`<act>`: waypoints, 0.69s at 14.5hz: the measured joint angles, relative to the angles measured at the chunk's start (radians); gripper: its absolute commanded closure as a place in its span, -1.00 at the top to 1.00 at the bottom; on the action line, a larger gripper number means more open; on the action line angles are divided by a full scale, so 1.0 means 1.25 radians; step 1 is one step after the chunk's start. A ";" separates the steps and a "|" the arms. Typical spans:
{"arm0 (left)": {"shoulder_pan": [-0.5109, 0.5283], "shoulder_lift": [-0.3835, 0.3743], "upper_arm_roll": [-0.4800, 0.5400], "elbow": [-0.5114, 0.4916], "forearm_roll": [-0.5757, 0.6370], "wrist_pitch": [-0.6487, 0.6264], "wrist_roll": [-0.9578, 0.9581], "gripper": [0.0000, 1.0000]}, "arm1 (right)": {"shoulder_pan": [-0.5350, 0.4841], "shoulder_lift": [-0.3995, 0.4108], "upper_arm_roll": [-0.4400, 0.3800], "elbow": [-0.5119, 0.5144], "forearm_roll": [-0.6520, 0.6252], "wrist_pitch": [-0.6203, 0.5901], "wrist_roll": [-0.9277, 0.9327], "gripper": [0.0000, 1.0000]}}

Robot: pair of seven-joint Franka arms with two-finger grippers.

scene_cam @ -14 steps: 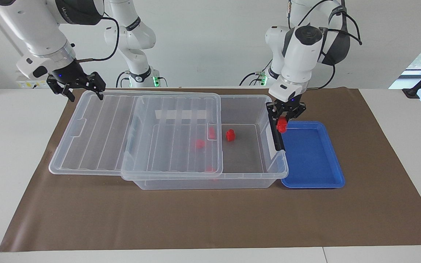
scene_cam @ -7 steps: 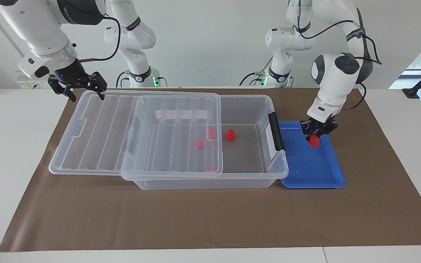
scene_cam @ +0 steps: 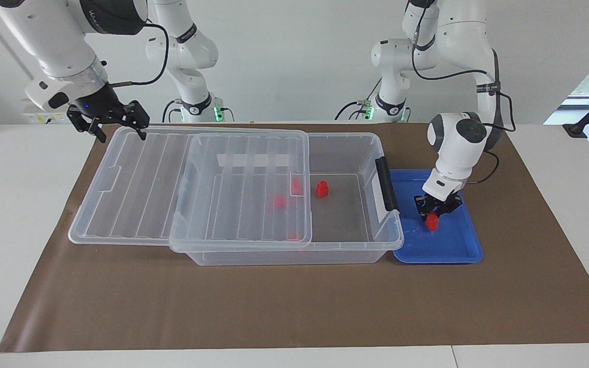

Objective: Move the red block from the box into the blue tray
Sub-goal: 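Carry the red block with the left gripper over the blue tray, then open the left gripper to drop the block and withdraw it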

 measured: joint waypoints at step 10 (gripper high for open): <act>0.004 -0.083 -0.009 0.108 0.000 -0.229 0.002 1.00 | -0.055 -0.001 -0.009 -0.014 -0.010 0.033 -0.103 -1.00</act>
